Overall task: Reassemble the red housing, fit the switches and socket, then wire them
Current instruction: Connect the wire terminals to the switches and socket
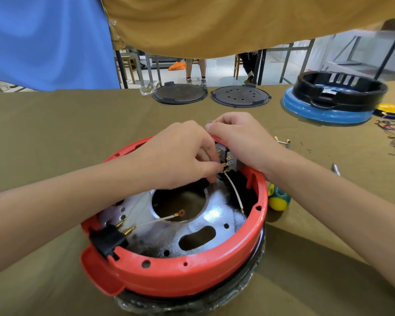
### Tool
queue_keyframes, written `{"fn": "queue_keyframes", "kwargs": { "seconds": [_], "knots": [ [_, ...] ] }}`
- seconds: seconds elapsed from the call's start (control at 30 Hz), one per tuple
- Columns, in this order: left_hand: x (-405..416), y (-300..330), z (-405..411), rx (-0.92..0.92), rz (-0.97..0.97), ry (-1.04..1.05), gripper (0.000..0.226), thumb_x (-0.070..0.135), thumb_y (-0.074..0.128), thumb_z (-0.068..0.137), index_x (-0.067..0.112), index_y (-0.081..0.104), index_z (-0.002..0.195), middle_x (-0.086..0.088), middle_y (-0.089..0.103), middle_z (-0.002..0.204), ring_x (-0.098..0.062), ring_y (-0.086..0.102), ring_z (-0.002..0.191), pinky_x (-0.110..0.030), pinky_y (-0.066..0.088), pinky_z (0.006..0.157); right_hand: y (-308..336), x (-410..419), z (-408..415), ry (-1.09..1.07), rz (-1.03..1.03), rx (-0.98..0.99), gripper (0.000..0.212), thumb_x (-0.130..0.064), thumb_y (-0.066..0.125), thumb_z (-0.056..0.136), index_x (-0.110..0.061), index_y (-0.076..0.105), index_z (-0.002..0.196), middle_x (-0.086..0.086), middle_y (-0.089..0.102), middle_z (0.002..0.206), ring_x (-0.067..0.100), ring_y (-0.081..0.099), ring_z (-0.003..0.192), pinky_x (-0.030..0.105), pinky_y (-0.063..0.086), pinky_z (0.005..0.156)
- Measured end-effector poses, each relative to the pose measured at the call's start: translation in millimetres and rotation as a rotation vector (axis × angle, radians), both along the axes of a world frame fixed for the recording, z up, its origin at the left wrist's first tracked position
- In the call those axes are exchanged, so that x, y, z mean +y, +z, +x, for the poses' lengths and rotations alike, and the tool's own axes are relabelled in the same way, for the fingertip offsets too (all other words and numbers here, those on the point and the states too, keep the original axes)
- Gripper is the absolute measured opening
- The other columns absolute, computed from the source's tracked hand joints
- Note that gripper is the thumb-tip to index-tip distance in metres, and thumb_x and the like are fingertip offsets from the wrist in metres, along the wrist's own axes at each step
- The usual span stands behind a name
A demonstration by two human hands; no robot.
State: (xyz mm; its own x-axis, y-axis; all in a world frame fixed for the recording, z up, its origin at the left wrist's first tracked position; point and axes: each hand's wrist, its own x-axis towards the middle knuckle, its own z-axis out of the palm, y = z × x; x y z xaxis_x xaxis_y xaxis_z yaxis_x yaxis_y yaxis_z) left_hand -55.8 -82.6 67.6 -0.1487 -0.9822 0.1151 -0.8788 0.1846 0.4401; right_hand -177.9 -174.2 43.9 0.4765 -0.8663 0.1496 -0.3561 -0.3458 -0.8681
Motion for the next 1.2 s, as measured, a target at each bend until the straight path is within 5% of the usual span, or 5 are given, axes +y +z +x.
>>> {"fn": "queue_keyframes", "kwargs": {
  "seconds": [1.0,1.13,1.2],
  "knots": [
    [-1.4,-2.6,-14.0,-0.005,-0.063,0.049,0.013,0.012,0.068,0.084,0.016,0.074,0.073,0.01,0.073,0.064,0.003,0.067,0.063,-0.01,0.047,0.068,3.6,6.3,-1.0,0.01,0.063,-0.033,0.019,-0.025,0.061,0.09,-0.009,0.07,0.094,0.012,0.073,0.098,0.031,0.069,0.094,0.053,0.057,0.082],
    [-2.9,-2.9,-15.4,-0.009,-0.072,0.064,0.009,0.014,0.069,0.084,0.016,0.074,0.077,0.009,0.074,0.066,0.003,0.067,0.067,-0.013,0.048,0.071,3.9,6.6,0.2,0.019,0.105,-0.038,0.024,-0.024,0.058,0.092,-0.003,0.069,0.095,0.019,0.072,0.096,0.028,0.067,0.081,0.049,0.056,0.081],
    [-2.3,-0.8,-13.1,-0.014,-0.035,0.053,0.007,0.019,0.071,0.085,0.018,0.074,0.079,0.011,0.073,0.066,0.006,0.065,0.064,-0.011,0.047,0.066,3.5,6.3,0.6,0.025,0.117,-0.059,0.026,-0.026,0.057,0.095,-0.008,0.065,0.08,0.015,0.065,0.078,0.023,0.059,0.073,0.046,0.052,0.072]
  ]
}}
